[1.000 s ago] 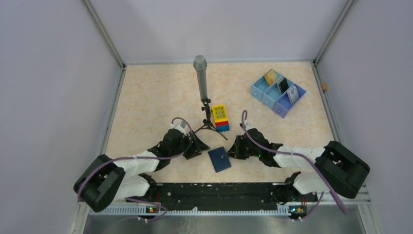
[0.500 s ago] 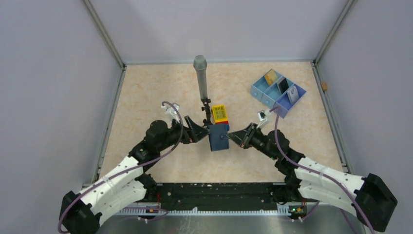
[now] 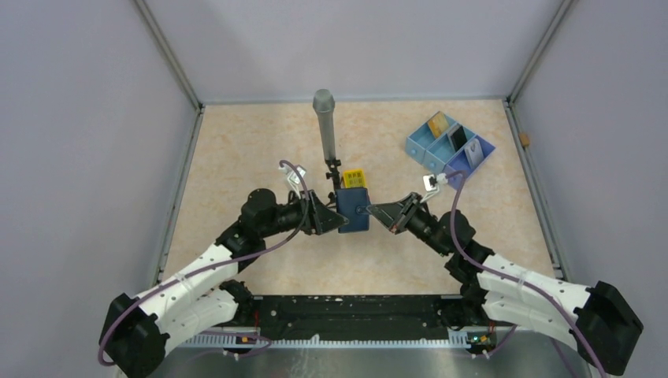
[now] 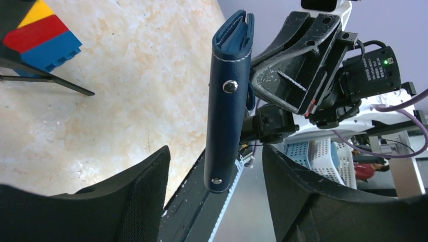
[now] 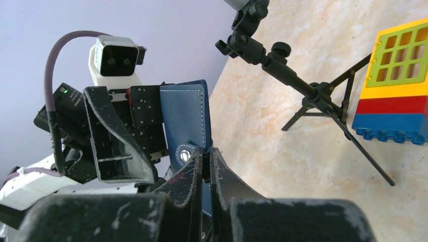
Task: Put the credit cards into the card holder
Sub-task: Pick up the card holder from the center of the board, then open the card holder at the center of the board.
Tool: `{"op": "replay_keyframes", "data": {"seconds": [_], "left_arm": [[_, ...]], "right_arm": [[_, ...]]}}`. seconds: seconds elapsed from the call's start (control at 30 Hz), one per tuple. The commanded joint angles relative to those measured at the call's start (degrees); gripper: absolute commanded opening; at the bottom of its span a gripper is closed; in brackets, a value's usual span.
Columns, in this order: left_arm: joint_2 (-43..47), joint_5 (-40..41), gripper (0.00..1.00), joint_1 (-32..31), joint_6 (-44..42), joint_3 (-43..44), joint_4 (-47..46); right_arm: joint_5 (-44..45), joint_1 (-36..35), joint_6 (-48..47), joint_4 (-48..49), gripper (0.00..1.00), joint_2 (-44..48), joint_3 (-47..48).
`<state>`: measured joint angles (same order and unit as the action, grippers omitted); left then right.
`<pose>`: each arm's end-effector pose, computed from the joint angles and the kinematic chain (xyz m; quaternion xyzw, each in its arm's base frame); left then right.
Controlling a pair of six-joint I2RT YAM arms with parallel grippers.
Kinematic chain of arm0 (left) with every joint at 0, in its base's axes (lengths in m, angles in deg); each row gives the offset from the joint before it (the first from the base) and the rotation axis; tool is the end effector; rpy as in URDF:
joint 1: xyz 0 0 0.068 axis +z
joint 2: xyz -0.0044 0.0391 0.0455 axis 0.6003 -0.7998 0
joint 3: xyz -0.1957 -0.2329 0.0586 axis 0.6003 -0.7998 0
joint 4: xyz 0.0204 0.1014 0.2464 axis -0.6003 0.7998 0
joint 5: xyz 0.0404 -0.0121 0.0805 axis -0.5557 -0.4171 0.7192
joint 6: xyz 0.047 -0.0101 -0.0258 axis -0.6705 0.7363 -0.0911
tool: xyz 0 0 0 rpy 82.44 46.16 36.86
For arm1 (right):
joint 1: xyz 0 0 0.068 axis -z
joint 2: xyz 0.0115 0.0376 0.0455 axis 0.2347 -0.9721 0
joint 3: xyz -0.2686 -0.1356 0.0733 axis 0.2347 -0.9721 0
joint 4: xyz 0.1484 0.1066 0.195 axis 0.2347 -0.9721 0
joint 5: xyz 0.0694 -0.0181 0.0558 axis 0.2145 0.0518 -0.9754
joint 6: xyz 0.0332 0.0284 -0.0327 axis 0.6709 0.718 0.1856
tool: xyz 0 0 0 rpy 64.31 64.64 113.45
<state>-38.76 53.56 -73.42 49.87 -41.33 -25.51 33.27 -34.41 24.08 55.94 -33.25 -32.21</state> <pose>0.1387 -0.1248 0.2917 0.0707 0.7585 -0.5640 0.3188 0.1162 0.1285 0.2686 0.0406 0.6857 0.5633 0.4591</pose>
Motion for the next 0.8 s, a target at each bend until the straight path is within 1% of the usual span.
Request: {"op": "replay_keyframes", "data": {"seconds": [0.0,0.03,0.07,0.23,0.3,0.37,0.4,0.43,0.47,0.53,0.57,0.67,0.7,0.77], "left_arm": [[-2.0,-4.3,0.67,0.1,2.7,-1.2,-9.5],[-2.5,-4.8,0.65,0.0,3.5,-1.6,-11.3],[-3.1,-5.1,0.62,0.0,4.2,-1.9,-12.9],[-5.1,-5.4,0.42,0.1,4.8,-2.0,-15.4],[-6.0,-5.3,0.31,0.1,5.0,-2.2,-16.2],[-6.8,-5.5,0.18,0.0,5.2,-2.3,-17.1],[-7.1,-5.5,0.1,0.0,4.8,-2.1,-17.1],[-7.4,-5.4,0.03,0.1,4.4,-1.9,-16.6],[-7.5,-5.4,0.0,0.1,3.7,-1.6,-15.5],[-7.6,-6.2,0.0,0.2,1.7,-0.5,-12.6],[-7.6,-6.5,0.0,0.4,0.4,0.4,-10.1],[-7.9,-8.1,0.0,1.4,-4.3,3.6,-1.6],[-8.1,-9.5,0.0,1.7,-6.1,4.7,1.2],[-8.8,-12.5,0.0,2.3,-9.7,7.3,6.5]], "right_arm": [[-1.9,-0.7,0.6,6.5,0.0,-1.4,2.2],[-2.2,-0.7,0.5,6.7,0.0,-1.7,2.2],[-2.4,-0.7,0.5,6.6,0.0,-2.1,2.2],[-3.5,-0.7,-0.6,6.1,0.0,-2.9,1.9],[-3.8,-0.7,-1.2,5.1,0.0,-2.8,1.8],[-3.9,-0.7,-2.2,3.2,0.0,-2.4,1.9],[-4.0,-0.8,-2.9,1.7,0.02,-2.0,2.2],[-3.8,-0.7,-3.9,-1.6,0.08,-1.3,2.8],[-3.3,-0.7,-5.1,-4.6,0.18,-0.3,3.6],[-1.6,-0.6,-8.6,-11.8,0.4,2.0,6.0],[-0.9,-0.4,-10.7,-15.0,0.54,3.5,7.1],[-1.2,0.6,-17.3,-23.9,0.71,6.4,11.1],[-2.5,1.1,-19.4,-26.3,0.73,6.7,12.5],[-6.8,1.9,-23.1,-30.0,0.73,6.2,15.2]]}}
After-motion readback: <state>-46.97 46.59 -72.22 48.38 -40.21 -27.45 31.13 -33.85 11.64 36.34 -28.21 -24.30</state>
